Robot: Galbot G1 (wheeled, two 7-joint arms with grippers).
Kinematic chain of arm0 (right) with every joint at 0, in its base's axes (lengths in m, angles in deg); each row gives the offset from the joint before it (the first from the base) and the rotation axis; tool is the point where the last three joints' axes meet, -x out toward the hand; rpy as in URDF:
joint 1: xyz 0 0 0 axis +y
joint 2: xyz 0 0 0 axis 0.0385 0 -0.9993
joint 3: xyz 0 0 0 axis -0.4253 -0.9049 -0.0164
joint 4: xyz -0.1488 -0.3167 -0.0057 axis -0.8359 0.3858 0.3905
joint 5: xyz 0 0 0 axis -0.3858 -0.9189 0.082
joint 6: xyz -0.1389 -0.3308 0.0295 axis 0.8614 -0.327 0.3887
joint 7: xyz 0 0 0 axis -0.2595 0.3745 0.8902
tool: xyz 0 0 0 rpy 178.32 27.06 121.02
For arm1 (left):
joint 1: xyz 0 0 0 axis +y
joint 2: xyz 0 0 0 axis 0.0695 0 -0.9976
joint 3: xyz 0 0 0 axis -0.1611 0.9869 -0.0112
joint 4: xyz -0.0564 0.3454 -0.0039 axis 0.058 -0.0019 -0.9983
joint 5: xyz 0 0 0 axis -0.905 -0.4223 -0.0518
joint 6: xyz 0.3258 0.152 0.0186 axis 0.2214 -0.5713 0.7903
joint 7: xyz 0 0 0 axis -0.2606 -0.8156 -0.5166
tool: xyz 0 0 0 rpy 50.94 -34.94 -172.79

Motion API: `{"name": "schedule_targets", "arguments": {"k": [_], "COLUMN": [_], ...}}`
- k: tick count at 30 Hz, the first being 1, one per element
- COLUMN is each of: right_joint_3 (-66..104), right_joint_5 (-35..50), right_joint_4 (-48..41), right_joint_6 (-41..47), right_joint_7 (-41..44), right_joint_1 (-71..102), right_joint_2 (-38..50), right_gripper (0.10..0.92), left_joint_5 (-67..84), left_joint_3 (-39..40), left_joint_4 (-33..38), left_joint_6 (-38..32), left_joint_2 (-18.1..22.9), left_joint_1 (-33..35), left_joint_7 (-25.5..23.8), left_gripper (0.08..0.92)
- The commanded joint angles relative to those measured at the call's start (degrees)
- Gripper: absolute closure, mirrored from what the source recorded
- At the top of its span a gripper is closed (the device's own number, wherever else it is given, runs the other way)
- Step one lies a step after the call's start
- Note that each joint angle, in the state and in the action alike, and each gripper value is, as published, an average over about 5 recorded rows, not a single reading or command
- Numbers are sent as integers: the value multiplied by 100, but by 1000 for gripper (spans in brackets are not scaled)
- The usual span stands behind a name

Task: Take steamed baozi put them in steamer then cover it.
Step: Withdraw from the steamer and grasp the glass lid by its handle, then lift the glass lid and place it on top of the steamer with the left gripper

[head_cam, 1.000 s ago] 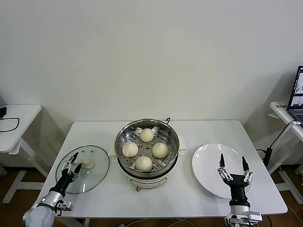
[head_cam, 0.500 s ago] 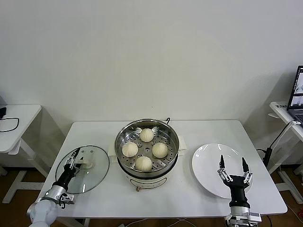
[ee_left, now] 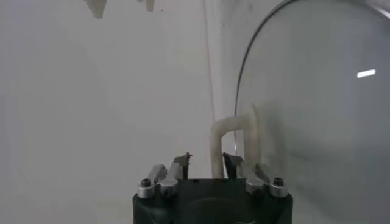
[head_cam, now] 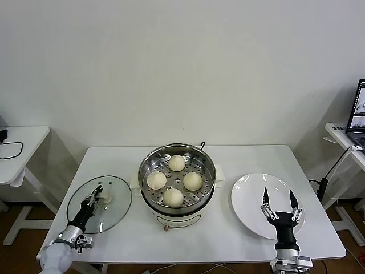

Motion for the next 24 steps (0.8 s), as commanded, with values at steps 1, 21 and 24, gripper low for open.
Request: {"name": "schedule_targets", "arguments": {"k": [1, 21, 24], "right_joint_3": [-10, -32, -30], "right_joint_5": [-9, 3, 6], "right_joint_4": [-45, -47, -49], "right_joint_6": [-7, 24, 29], "right_joint_7": [-2, -8, -7], "right_joint_1": [-28, -125, -139], "right_joint_2": [-4, 33, 31], "right_gripper": [203, 203, 203], "left_joint_5": [-30, 1731, 1986], "left_joint_3": [-54, -482, -322], "left_joint_4": [108, 3618, 4071], "left_joint_6": [-21, 1452, 1937], "left_joint_2": [15, -166, -342], "left_joint_1": [-12, 1239, 1324], "left_joint_7": [56, -1148, -1516], "left_gripper": [744, 809, 809]}}
